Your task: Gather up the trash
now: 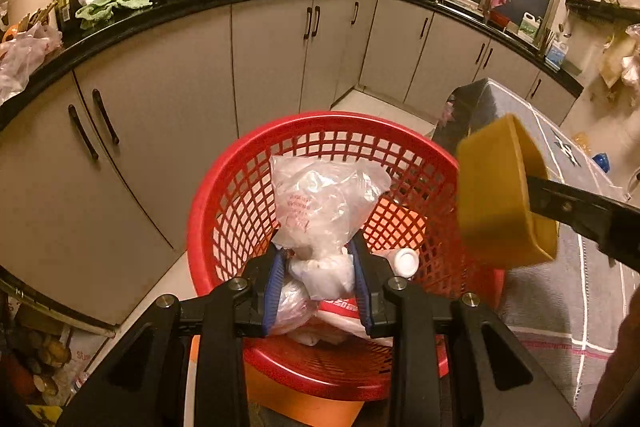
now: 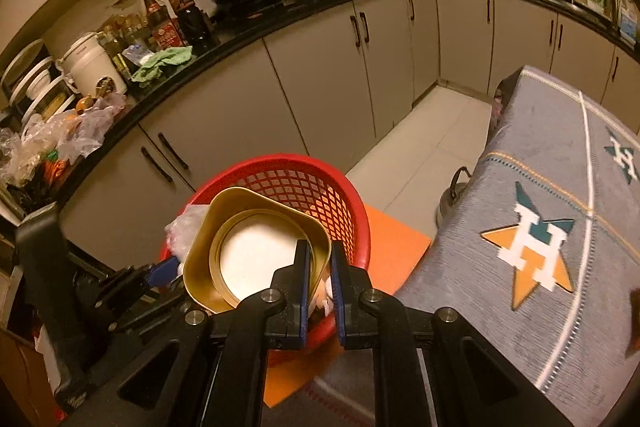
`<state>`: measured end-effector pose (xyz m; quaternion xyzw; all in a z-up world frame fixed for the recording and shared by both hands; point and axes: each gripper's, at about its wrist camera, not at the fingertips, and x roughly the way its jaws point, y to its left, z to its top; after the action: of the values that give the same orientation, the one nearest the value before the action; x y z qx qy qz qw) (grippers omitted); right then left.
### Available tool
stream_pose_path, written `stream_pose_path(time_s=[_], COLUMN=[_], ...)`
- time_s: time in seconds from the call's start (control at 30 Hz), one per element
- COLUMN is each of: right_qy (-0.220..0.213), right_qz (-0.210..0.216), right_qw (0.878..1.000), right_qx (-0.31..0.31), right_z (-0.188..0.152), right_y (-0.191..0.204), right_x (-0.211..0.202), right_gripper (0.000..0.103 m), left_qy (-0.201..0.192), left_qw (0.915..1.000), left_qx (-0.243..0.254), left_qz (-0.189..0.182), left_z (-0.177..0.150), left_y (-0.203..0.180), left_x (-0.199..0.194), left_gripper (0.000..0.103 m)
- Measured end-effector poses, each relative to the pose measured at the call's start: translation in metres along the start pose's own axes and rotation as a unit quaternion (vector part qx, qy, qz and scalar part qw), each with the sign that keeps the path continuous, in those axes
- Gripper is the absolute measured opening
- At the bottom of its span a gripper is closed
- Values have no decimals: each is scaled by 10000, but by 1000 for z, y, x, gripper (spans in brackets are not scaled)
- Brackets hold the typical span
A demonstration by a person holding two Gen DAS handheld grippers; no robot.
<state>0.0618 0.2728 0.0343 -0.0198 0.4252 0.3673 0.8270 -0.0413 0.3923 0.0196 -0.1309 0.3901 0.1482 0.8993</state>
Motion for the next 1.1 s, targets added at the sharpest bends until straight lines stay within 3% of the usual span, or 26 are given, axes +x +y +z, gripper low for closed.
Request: stream_pose_path(time_s=[0.1,0.17,0.2,0.33,0.5,0.73,0.83,0.9,1.1], right_qy=[13,21,-22,-282,-405,-625,-633,-629,-847], right_qz=[-34,44,27,27,61,-266,-387,-478,-927], right_qw=[10000,9999,9999,9996,9988,9976,9972,9968,9901], right_qx=[71,111,133,54,267,158,72,-69,-633], right_z=[4,6,6,3,0,-13,-21,-28,-56], right_y=[-1,-1,-1,2,-7,-10,-8,-3,12], right_x=[6,6,5,-12,-30,-55,-60,-63,-81], right_gripper=[16,35,39,41,43,60,67,70,84], left_qy=[19,-3,-17,-104,-206,-523,-849,-1109,-1559], left_qw=[10000,10000,10000,9999,9997,9981,9941,9899,9759], left_qx=[22,59,67,80,92,45,-51,-5,109], left_qz=[-36,32,48,26,90,324,680,884,1522], left_z=[0,-1,-1,0,1,-2,-3,-7,-28], left_y=[0,-2,-2,-5,-9,-11,-10,-12,-18], left_x=[1,0,0,-5,-9,-30,-49,-63,-101], left_gripper=[33,42,48,51,62,71,79,91,98])
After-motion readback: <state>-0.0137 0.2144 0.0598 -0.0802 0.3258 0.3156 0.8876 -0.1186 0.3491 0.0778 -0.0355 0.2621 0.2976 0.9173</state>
